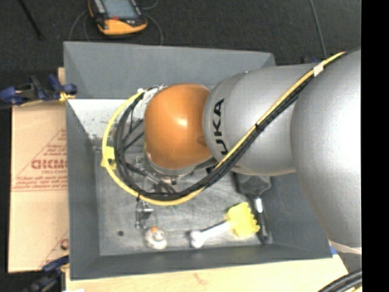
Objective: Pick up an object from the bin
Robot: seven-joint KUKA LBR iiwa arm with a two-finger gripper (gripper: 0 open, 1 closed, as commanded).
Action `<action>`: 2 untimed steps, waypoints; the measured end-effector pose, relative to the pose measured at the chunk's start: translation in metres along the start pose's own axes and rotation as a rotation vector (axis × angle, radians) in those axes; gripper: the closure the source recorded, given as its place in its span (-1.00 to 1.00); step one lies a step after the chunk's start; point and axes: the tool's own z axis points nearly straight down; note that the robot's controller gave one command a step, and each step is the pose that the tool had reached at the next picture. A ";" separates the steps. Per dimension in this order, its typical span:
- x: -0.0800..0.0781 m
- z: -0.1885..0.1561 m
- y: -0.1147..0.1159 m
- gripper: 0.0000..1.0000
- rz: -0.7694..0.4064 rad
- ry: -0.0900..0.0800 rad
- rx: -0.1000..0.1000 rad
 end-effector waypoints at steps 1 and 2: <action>0.018 0.057 -0.038 -1.00 -0.288 0.006 -0.001; -0.014 0.077 -0.041 -1.00 -0.404 0.010 -0.001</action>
Offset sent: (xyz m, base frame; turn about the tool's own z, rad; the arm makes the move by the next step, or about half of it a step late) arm 0.0716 -0.0288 -0.0962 0.0565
